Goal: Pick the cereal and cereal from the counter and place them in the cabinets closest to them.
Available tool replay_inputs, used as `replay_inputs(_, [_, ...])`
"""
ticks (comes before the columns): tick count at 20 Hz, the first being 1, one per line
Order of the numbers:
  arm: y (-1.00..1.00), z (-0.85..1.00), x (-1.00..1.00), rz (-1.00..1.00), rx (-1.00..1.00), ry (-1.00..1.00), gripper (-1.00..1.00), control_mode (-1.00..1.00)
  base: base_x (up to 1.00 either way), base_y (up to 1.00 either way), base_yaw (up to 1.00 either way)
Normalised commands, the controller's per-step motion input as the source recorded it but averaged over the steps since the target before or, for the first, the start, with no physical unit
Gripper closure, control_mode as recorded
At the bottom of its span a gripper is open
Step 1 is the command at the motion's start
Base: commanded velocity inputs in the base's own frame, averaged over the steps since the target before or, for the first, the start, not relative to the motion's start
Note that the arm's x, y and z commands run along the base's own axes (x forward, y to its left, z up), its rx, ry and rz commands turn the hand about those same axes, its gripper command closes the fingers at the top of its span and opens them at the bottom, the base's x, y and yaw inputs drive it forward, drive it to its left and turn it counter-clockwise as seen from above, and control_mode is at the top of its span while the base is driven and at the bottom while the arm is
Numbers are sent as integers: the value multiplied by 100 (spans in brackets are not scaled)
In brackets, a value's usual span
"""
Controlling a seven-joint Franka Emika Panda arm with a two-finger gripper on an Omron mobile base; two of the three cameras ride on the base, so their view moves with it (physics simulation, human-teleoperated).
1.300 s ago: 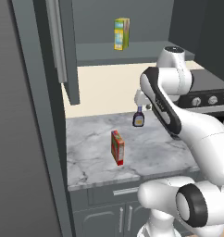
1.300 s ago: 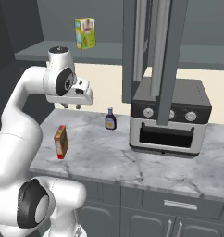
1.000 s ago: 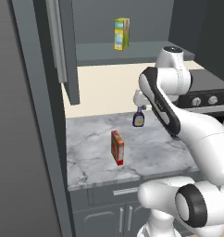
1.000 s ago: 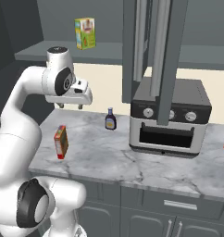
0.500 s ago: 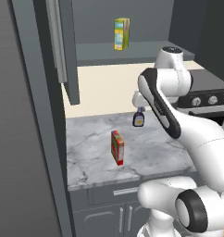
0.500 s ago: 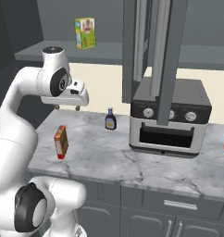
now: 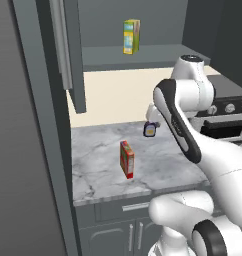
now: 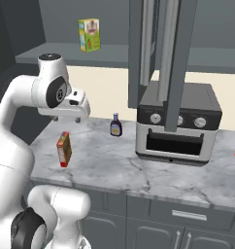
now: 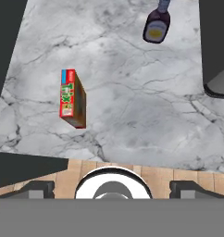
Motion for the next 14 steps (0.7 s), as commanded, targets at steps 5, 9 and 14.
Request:
replay_inputs(5, [1, -12, -33, 0, 0, 0, -100, -100, 0, 0, 0])
replay_inputs(9, [8, -27, -12, 0, 0, 0, -100, -100, 0, 0, 0])
replay_inputs(14, [11, -40, -2, 0, 0, 1, -100, -100, 0, 0, 0])
